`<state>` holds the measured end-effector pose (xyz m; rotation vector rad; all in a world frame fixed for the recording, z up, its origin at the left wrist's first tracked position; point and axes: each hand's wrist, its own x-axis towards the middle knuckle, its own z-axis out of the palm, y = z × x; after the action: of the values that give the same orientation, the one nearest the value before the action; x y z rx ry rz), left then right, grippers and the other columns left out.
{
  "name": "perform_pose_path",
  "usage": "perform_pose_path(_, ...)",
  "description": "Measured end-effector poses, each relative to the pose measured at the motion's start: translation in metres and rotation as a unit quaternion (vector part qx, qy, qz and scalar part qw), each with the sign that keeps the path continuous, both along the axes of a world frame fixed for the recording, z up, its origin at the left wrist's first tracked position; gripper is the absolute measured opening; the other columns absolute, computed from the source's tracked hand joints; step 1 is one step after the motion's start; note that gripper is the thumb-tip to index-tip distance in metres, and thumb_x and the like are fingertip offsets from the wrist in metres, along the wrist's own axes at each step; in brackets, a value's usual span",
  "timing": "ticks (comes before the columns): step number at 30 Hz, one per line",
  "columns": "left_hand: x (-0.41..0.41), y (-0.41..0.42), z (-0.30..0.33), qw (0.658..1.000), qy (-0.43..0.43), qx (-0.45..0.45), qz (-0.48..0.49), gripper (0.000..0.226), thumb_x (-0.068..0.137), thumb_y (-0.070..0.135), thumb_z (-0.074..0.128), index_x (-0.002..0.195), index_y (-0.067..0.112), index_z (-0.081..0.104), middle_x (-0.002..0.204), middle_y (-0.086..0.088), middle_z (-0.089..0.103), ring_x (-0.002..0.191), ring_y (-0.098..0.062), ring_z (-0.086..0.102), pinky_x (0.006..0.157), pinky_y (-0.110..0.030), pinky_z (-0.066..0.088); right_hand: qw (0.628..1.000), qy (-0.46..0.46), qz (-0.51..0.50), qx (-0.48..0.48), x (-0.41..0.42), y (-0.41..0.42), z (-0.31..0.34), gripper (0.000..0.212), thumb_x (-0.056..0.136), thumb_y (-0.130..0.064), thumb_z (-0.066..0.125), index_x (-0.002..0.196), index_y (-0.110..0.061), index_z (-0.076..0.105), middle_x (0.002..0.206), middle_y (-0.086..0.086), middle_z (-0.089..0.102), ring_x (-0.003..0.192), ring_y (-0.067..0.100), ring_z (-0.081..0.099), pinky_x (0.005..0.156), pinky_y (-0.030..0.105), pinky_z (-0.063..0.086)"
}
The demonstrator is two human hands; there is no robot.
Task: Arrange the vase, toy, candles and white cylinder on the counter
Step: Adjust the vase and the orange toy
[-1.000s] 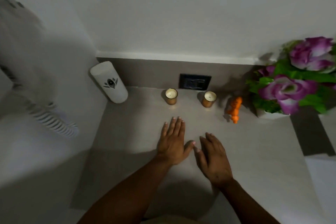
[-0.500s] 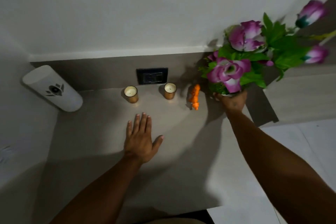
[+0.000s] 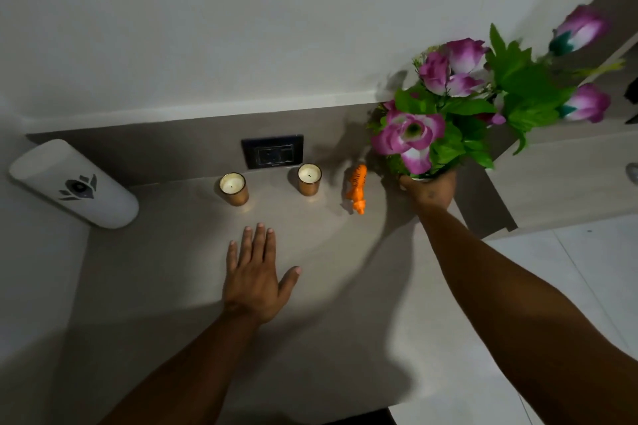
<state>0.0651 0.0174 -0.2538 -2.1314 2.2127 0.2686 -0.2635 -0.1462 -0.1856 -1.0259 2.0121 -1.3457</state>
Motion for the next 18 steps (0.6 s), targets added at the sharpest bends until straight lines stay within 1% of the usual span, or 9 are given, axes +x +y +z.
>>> perform_pose_path(4, -0.004, 0.003, -0.002, 1.0, 0.01, 0.0, 0.001, 0.096, 0.091, 0.081, 0.004, 0.161, 0.016, 0.002, 0.171, -0.009, 0.0, 0.156, -0.03, -0.008, 0.126, -0.056, 0.002, 1.0, 0.008, 0.011, -0.001, -0.008, 0.001, -0.006, 0.087, 0.054, -0.011, 0.095, 0.131, -0.007, 0.053, 0.12, 0.003, 0.063, 0.105, 0.009, 0.053, 0.088, 0.013, 0.038)
perform_pose_path(7, -0.005, 0.003, -0.001, 1.0, 0.016, -0.005, -0.001, 0.096, 0.091, 0.081, 0.005, 0.161, 0.015, 0.004, 0.17, -0.009, 0.003, 0.156, -0.031, -0.005, 0.126, -0.057, 0.005, 1.0, 0.004, 0.025, -0.013, -0.01, 0.0, -0.007, 0.089, 0.054, -0.011, 0.095, 0.131, -0.008, 0.052, 0.117, -0.001, 0.061, 0.109, 0.011, 0.057, 0.091, 0.018, 0.042)
perform_pose_path(8, -0.004, 0.003, -0.001, 1.0, 0.015, -0.004, -0.002, 0.096, 0.091, 0.081, 0.005, 0.161, 0.015, 0.004, 0.171, -0.009, 0.003, 0.157, -0.031, -0.005, 0.126, -0.057, 0.004, 0.999, -0.001, 0.03, -0.018, -0.01, -0.001, -0.007, 0.092, 0.055, -0.01, 0.095, 0.134, -0.007, 0.049, 0.119, -0.003, 0.059, 0.113, 0.013, 0.058, 0.094, 0.021, 0.044)
perform_pose_path(10, -0.003, 0.003, -0.001, 1.0, 0.016, -0.003, -0.004, 0.095, 0.092, 0.08, 0.006, 0.161, 0.015, 0.003, 0.171, -0.009, 0.002, 0.157, -0.03, -0.007, 0.126, -0.056, 0.004, 0.999, -0.024, 0.035, -0.031, -0.008, 0.003, -0.007, 0.104, 0.056, -0.012, 0.096, 0.142, -0.006, 0.038, 0.131, -0.001, 0.052, 0.123, 0.012, 0.053, 0.104, 0.023, 0.043)
perform_pose_path(11, -0.003, 0.004, 0.0, 1.0, 0.017, -0.002, -0.005, 0.095, 0.092, 0.08, 0.006, 0.161, 0.015, 0.003, 0.171, -0.009, 0.001, 0.156, -0.03, -0.007, 0.126, -0.056, 0.003, 0.998, -0.033, 0.029, -0.04, -0.006, 0.009, -0.007, 0.11, 0.057, -0.016, 0.097, 0.146, -0.007, 0.032, 0.138, 0.002, 0.048, 0.127, 0.012, 0.049, 0.108, 0.024, 0.041)
perform_pose_path(13, -0.002, 0.004, 0.001, 1.0, 0.015, 0.002, -0.008, 0.094, 0.092, 0.08, 0.006, 0.161, 0.016, 0.001, 0.171, -0.009, -0.001, 0.156, -0.03, -0.01, 0.126, -0.056, 0.003, 0.999, -0.034, -0.011, -0.038, 0.008, 0.025, -0.011, 0.114, 0.06, -0.034, 0.094, 0.15, -0.009, 0.029, 0.146, 0.01, 0.044, 0.132, 0.02, 0.047, 0.111, 0.03, 0.039)
perform_pose_path(15, -0.002, 0.004, 0.001, 1.0, 0.011, 0.008, -0.006, 0.094, 0.092, 0.08, 0.004, 0.161, 0.017, -0.001, 0.171, -0.008, -0.004, 0.156, -0.03, -0.011, 0.126, -0.056, 0.003, 0.999, -0.026, -0.031, -0.03, 0.032, 0.047, -0.018, 0.106, 0.067, -0.047, 0.084, 0.15, -0.009, 0.032, 0.146, 0.014, 0.043, 0.134, 0.024, 0.044, 0.113, 0.035, 0.036)
perform_pose_path(17, -0.003, 0.004, 0.002, 1.0, 0.008, 0.015, -0.005, 0.094, 0.091, 0.08, 0.002, 0.161, 0.017, -0.004, 0.171, -0.008, -0.006, 0.156, -0.03, -0.013, 0.126, -0.056, 0.002, 0.999, -0.009, 0.015, -0.027, 0.061, 0.067, -0.025, 0.092, 0.076, -0.048, 0.073, 0.149, -0.009, 0.034, 0.146, 0.013, 0.043, 0.133, 0.023, 0.044, 0.112, 0.039, 0.039)
perform_pose_path(18, -0.003, 0.004, 0.002, 1.0, 0.009, 0.015, -0.005, 0.095, 0.09, 0.081, 0.001, 0.161, 0.017, -0.004, 0.171, -0.008, -0.007, 0.156, -0.03, -0.013, 0.126, -0.056, 0.002, 0.998, 0.009, 0.048, -0.025, 0.075, 0.072, -0.026, 0.086, 0.08, -0.047, 0.07, 0.149, -0.011, 0.034, 0.146, 0.012, 0.043, 0.132, 0.022, 0.044, 0.111, 0.038, 0.039)
